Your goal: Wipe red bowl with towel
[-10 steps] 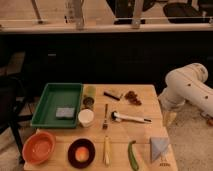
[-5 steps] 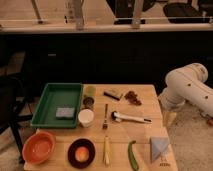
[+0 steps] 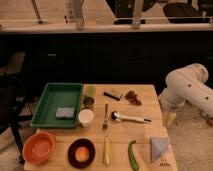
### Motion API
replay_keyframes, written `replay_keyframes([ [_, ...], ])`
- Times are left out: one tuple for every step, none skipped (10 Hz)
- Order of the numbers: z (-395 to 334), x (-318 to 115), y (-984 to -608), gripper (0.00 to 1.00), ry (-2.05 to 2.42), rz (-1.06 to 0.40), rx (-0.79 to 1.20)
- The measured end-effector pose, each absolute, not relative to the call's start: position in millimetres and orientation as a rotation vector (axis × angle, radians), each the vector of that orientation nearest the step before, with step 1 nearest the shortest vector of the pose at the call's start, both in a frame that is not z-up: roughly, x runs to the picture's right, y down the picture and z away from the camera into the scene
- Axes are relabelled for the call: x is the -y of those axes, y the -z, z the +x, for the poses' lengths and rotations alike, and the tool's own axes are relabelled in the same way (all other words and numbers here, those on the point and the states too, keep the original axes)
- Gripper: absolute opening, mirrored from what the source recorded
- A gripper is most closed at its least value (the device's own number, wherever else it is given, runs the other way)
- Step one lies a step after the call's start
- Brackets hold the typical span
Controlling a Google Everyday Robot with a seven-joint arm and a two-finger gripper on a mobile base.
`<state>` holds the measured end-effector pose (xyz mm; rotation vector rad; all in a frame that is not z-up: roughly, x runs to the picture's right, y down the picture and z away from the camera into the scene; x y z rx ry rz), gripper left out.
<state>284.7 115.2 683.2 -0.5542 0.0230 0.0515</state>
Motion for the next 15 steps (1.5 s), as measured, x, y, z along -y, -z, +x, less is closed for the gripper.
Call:
replay_keyframes([
  [286, -125, -684, 0.80, -0.059, -0.537, -0.005],
  [286, -134, -687, 0.80, -0.064, -0.529, 0.007],
  [283, -140, -691, 0.80, -0.061, -0.526, 0.025],
  [282, -145, -693, 0.80, -0.060, -0.527, 0.036],
  [283, -154, -696, 0.80, -0.049, -0.527, 0.054],
  [283, -161, -701, 0.80, -0.029, -0.533, 0.076],
  [282, -167, -707, 0.80, -0.014, -0.537, 0.092],
  [281, -175, -714, 0.80, 0.007, -0.544, 0.112],
  [282, -185, -722, 0.80, 0.036, -0.550, 0.131],
  [283, -191, -727, 0.80, 0.057, -0.552, 0.142],
  [287, -201, -734, 0.80, 0.079, -0.560, 0.152],
  [287, -207, -739, 0.80, 0.097, -0.571, 0.160],
  [287, -210, -743, 0.80, 0.115, -0.579, 0.166],
  [287, -215, -745, 0.80, 0.132, -0.589, 0.168],
  [288, -220, -746, 0.80, 0.148, -0.597, 0.168],
])
